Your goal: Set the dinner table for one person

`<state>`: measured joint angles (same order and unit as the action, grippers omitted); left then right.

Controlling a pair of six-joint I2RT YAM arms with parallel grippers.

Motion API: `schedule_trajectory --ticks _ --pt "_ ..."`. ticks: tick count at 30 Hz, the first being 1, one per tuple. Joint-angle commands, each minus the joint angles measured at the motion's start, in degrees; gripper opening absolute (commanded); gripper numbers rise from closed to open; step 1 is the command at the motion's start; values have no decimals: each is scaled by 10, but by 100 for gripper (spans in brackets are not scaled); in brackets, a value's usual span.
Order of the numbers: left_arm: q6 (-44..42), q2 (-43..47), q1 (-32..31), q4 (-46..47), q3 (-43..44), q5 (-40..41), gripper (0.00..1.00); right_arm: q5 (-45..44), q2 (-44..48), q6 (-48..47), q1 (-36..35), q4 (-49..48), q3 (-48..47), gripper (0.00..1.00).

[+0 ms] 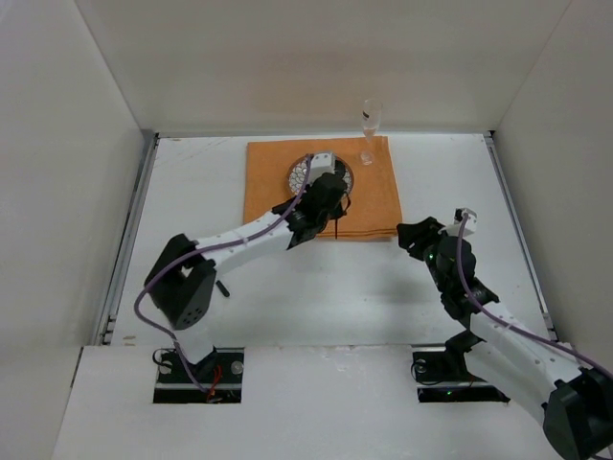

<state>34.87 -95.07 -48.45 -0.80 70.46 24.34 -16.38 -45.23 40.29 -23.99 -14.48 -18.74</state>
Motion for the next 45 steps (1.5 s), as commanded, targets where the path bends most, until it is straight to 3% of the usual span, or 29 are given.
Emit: schedule_trajectory --ticks 1,8,20,45 --pt "-30 -57 -5 46 107 -45 0 -7 10 11 5 -24 3 55" --pt "-3 -232 3 23 288 -59 0 -11 39 19 20 -14 13 54" --pt "43 -383 15 18 442 -65 0 -5 56 31 42 -13 22 54" --pt "88 -449 23 21 449 -76 0 -6 37 31 42 -20 20 54"
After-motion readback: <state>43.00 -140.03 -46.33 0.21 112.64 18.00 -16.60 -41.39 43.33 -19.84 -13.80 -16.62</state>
